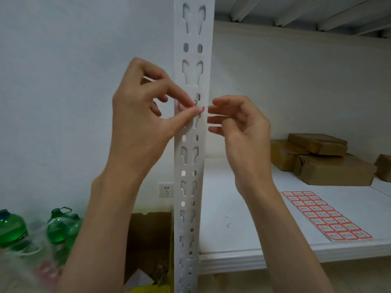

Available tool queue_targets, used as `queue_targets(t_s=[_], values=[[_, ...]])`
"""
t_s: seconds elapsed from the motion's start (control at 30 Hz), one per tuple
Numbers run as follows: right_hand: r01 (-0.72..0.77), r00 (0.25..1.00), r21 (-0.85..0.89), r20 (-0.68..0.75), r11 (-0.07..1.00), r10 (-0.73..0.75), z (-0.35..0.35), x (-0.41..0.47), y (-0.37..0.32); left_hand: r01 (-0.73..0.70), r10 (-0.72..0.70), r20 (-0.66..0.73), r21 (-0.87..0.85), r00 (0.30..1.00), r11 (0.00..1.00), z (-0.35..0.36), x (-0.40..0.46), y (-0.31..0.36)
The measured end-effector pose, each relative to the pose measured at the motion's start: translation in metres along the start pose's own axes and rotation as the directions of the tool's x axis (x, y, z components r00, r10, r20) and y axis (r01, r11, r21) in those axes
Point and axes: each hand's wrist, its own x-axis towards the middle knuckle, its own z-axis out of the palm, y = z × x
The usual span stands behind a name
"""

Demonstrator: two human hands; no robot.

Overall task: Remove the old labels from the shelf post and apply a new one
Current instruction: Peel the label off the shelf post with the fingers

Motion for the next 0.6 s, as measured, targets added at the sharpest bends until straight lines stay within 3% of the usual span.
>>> queue_targets(t_s=[0.23, 0.6], values=[[-0.011, 1.0, 0.06, 0.008, 0.998, 0.01, 0.006, -0.0021, -0.0018, -0.102, 0.094, 0.051, 0.186, 0.994, 0.977, 0.0015, -0.0002, -0.0003], [-0.031, 0.999, 0.061, 0.022, 0.998, 0.03, 0.0051, -0.0036, -0.0046, -0.197, 0.207, -0.017, 0.244, 0.978, 0.949, 0.0037, 0.0004, 0.0025]])
